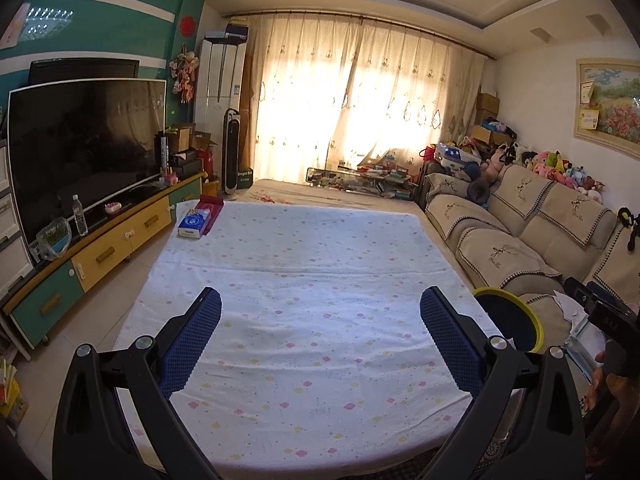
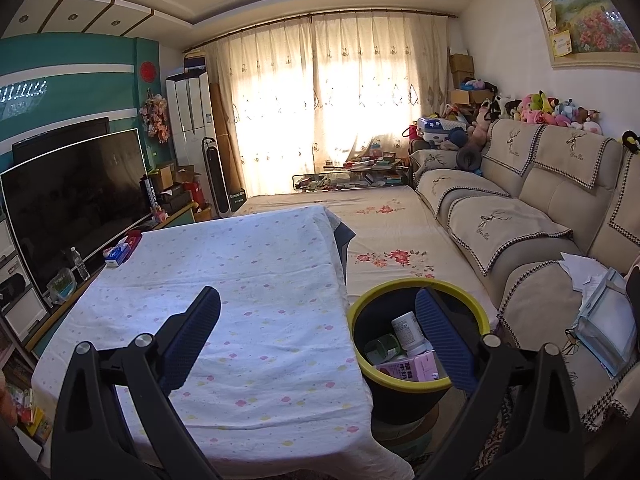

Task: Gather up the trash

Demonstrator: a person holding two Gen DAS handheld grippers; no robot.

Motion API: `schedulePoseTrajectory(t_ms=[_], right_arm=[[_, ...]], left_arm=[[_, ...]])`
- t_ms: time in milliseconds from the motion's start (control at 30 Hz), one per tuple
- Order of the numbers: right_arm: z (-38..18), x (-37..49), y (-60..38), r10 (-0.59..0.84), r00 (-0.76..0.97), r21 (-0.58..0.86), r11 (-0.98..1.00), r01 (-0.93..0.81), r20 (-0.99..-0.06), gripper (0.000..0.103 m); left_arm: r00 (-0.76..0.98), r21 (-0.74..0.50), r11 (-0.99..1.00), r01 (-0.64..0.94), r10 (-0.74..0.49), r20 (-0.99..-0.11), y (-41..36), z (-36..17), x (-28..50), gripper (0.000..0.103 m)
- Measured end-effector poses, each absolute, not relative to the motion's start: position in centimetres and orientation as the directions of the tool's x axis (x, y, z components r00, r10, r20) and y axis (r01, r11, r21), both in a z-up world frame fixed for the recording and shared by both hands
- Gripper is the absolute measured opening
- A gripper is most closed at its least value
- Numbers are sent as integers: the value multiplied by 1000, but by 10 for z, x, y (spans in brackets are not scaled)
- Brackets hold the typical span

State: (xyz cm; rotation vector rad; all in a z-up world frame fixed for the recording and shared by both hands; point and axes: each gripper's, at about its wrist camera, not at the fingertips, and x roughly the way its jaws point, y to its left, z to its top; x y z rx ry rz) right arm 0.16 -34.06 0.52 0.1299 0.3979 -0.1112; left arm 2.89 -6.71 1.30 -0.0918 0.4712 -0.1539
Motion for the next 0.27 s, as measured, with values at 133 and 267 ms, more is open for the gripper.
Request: schedulePoseTrajectory(t_ms=[133,267], right_arm=[[6,15,-338,-66,913,95,989,114,-402,94],[6,37,-330,-40,909,84,993,82,-414,95]], left_arm=[[821,-156,982,108,-176,-543,-57,-2,59,98],[794,-185,980,67,-165,-585,-38,-23,98,98]])
